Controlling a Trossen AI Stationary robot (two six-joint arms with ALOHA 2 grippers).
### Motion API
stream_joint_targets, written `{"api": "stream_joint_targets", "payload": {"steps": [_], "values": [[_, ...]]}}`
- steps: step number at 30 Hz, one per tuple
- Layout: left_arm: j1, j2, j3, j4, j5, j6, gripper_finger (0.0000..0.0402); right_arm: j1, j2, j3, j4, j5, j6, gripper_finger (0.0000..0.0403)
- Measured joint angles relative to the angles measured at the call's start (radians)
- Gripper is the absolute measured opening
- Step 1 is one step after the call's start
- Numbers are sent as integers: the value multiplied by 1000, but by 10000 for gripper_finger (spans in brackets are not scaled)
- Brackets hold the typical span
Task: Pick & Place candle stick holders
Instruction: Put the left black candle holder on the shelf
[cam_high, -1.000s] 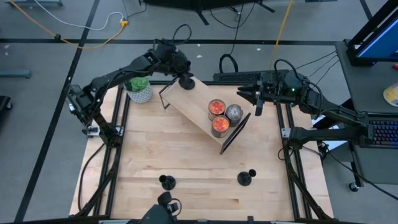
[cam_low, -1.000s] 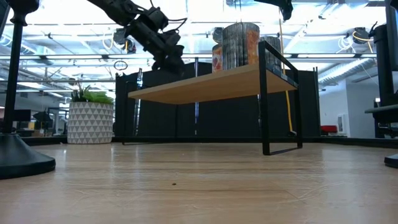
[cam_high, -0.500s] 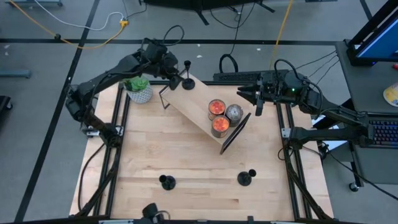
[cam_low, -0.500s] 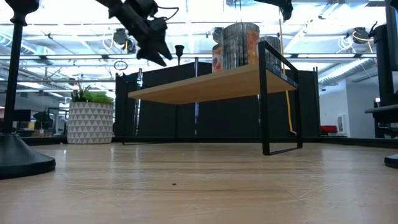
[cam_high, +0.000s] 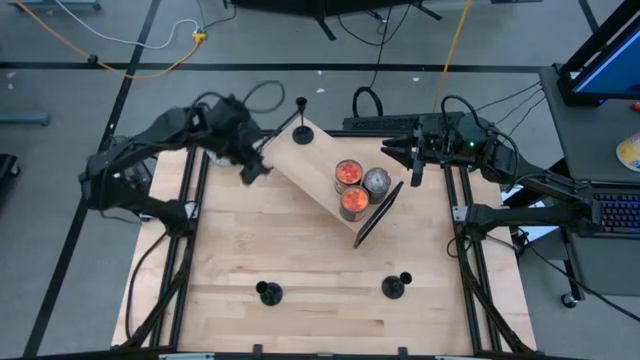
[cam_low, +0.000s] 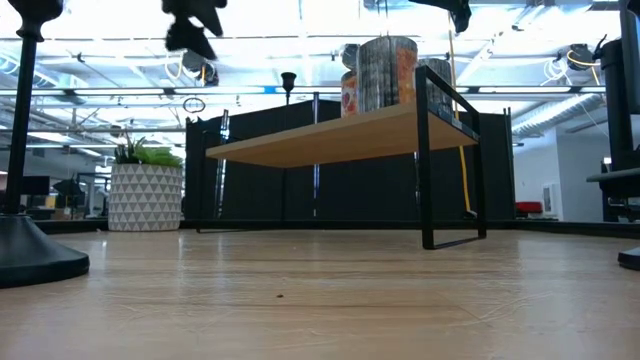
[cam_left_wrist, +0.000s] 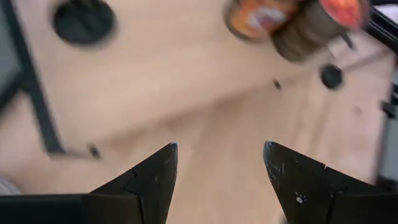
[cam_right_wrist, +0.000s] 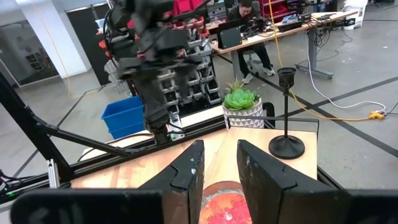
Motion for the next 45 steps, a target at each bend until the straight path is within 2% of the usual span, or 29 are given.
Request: {"api": "stream_joint_targets", "payload": {"steps": [11,16,23,29,34,45], "values": [[-381,-33,0,-174,-3,-455,248,0,0,0,0,-1,-13,91],[-526,-32,0,-174,-108,-629,248,0,-8,0,-18,-79,-82,91],[-702,-28,0,-166,-236,-856,248,0,-88,-4,-107,-44,-156,91],[-800,-4,-1,-131,-307,-984,248,0,-197,-136,-108,-46,-103,91],[-843,40,-1,-131,-315,-1054,248,0,-312,-289,-41,-45,-69,91],[-874,120,-1,-132,-318,-1081,248,0,-598,-499,-38,-46,-68,91]]}}
